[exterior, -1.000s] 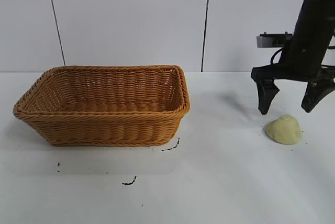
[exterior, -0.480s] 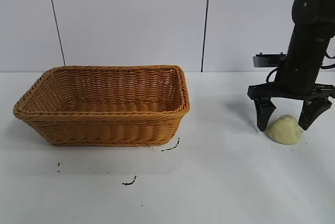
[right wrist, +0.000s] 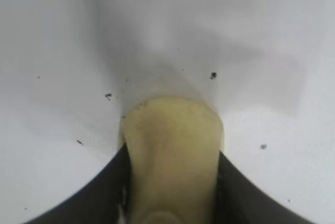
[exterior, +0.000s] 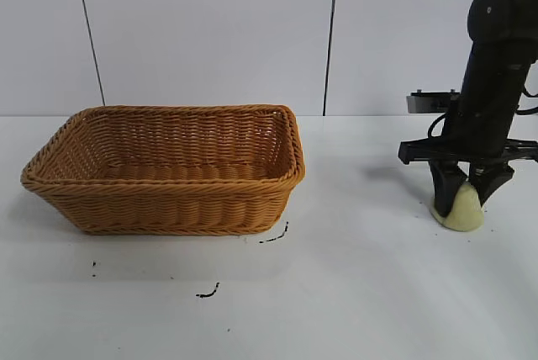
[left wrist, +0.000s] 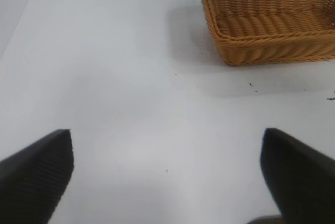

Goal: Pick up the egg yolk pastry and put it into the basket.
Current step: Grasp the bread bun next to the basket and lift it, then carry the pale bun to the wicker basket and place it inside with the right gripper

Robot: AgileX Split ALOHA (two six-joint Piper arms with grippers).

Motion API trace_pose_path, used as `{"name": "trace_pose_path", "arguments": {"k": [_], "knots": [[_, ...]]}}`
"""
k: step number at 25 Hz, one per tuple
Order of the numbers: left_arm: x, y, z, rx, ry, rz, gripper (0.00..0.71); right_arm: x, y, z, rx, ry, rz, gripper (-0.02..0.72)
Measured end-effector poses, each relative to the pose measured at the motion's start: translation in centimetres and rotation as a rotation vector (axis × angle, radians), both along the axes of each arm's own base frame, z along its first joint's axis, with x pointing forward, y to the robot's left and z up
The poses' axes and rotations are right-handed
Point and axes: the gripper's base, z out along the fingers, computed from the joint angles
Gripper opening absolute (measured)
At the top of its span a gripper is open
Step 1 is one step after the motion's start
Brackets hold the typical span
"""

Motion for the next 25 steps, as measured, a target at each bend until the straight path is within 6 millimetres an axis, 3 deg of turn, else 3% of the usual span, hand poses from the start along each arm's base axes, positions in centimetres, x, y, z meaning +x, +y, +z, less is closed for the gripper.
{"name": "trace_pose_path", "arguments": {"k": [3, 9, 13, 19, 23, 25], "knots": [[0.0, 0.0, 0.0, 0.000, 0.000, 0.000, 0.697, 0.0, 0.0, 1.8, 0.000, -0.011, 0.001, 0.169], [0.0, 0.0, 0.0, 0.000, 0.000, 0.000, 0.697, 0.6, 0.1, 9.1, 0.009, -0.120, 0.003, 0.167], [0.0, 0.0, 0.0, 0.000, 0.000, 0.000, 0.697, 1.4, 0.1, 12.7, 0.015, -0.192, 0.004, 0.165], [0.0, 0.0, 0.0, 0.000, 0.000, 0.000, 0.697, 2.0, 1.0, 14.9, 0.022, -0.254, 0.023, 0.162], [0.0, 0.0, 0.0, 0.000, 0.000, 0.000, 0.697, 1.9, 2.9, 15.5, 0.028, -0.272, 0.066, 0.162], [0.0, 0.0, 0.0, 0.000, 0.000, 0.000, 0.697, 1.8, 4.9, 15.7, 0.036, -0.291, 0.109, 0.162]]}}
